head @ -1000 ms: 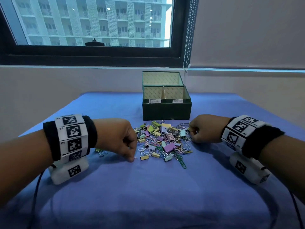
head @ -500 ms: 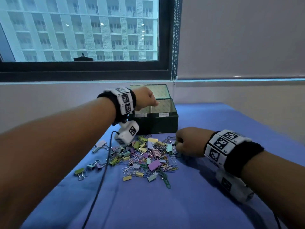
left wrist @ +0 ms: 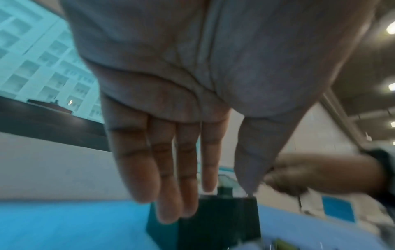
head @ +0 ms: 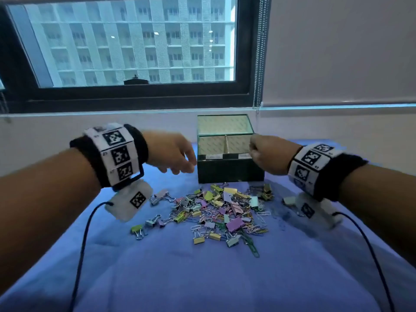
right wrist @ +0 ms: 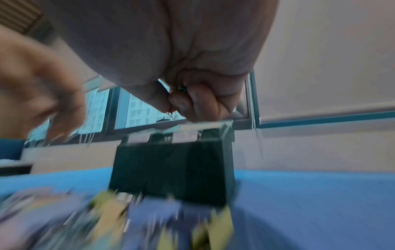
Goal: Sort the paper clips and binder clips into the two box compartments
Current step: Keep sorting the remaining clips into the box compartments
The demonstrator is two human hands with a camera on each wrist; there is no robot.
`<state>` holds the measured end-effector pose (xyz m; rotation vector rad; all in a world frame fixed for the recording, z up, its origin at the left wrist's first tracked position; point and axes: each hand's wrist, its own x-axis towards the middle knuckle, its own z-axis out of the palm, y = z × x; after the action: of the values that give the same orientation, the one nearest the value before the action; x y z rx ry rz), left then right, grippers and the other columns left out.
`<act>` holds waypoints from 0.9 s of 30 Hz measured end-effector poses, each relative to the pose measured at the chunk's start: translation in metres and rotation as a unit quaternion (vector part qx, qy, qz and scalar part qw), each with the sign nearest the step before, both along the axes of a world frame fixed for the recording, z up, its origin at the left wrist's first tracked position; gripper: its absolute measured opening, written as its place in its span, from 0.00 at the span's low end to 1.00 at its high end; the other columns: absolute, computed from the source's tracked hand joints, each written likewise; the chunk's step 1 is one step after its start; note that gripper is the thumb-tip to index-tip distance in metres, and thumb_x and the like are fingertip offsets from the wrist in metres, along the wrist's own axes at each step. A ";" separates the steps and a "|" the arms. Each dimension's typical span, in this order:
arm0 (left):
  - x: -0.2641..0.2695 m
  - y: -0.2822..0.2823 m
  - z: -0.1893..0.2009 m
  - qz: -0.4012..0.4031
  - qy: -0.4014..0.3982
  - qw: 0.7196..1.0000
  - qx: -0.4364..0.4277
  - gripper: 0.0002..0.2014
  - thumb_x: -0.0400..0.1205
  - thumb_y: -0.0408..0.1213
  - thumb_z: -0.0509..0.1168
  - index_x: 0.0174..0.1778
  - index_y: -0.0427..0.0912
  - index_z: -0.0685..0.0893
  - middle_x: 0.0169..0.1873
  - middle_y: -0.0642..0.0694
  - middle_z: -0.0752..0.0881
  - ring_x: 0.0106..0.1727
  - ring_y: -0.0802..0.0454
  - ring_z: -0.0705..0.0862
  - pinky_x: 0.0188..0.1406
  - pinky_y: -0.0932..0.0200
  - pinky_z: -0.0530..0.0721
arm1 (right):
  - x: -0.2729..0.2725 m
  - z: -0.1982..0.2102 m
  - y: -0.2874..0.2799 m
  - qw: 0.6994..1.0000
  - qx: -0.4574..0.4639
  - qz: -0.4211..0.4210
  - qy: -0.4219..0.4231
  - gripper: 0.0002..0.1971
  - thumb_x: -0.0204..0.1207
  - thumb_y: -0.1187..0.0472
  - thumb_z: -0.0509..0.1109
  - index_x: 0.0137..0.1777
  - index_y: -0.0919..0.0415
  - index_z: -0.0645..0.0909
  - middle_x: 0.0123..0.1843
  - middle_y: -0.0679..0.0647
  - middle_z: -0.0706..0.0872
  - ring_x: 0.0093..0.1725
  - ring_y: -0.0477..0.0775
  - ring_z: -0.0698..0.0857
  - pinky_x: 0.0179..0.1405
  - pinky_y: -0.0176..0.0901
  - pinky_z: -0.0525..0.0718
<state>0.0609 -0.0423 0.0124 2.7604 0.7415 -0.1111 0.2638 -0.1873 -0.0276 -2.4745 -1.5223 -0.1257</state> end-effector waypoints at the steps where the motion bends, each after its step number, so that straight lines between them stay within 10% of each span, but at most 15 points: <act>1: -0.016 -0.001 -0.007 -0.007 0.051 0.998 0.041 0.13 0.79 0.50 0.70 0.59 0.54 0.85 0.47 0.54 0.90 0.43 0.55 0.87 0.50 0.57 0.86 | 0.003 0.008 0.013 1.000 0.019 -0.012 -0.016 0.04 0.83 0.62 0.56 0.49 0.59 0.71 0.42 0.56 0.78 0.41 0.59 0.77 0.40 0.46 0.73; 8: -0.055 0.011 -0.061 -0.020 0.065 0.989 0.134 0.21 0.83 0.53 0.62 0.73 0.62 0.75 0.68 0.53 0.77 0.68 0.51 0.77 0.67 0.54 0.74 | 0.001 0.019 0.071 0.989 -0.053 -0.020 -0.133 0.16 0.78 0.61 0.65 0.65 0.54 0.81 0.65 0.57 0.81 0.61 0.62 0.82 0.58 0.50 0.83; 13: -0.042 0.018 -0.080 -0.035 0.033 0.995 0.083 0.19 0.83 0.56 0.62 0.71 0.70 0.76 0.68 0.49 0.76 0.69 0.47 0.75 0.71 0.45 0.74 | -0.051 0.010 0.072 0.981 -0.010 0.097 -0.170 0.12 0.76 0.61 0.64 0.50 0.43 0.83 0.52 0.46 0.84 0.53 0.56 0.83 0.50 0.47 0.83; 19: -0.047 0.019 -0.080 -0.002 0.015 0.988 0.153 0.15 0.72 0.58 0.72 0.54 0.63 0.87 0.63 0.51 0.76 0.65 0.48 0.74 0.64 0.46 0.79 | -0.111 -0.019 0.077 0.945 -0.225 0.195 -0.133 0.14 0.80 0.55 0.66 0.64 0.47 0.84 0.61 0.45 0.87 0.58 0.52 0.84 0.57 0.42 0.81; 27: -0.042 0.020 -0.082 -0.014 0.030 0.991 0.133 0.19 0.79 0.49 0.67 0.67 0.56 0.81 0.65 0.47 0.76 0.65 0.45 0.78 0.62 0.52 0.78 | -0.118 -0.022 0.085 0.950 -0.248 0.151 -0.117 0.18 0.74 0.63 0.67 0.62 0.46 0.84 0.58 0.46 0.86 0.55 0.52 0.85 0.53 0.43 0.84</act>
<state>0.0185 -0.0225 -0.0696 3.0332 0.7827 -0.1073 0.1454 -0.1023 -0.0493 -2.6099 -2.2538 0.0233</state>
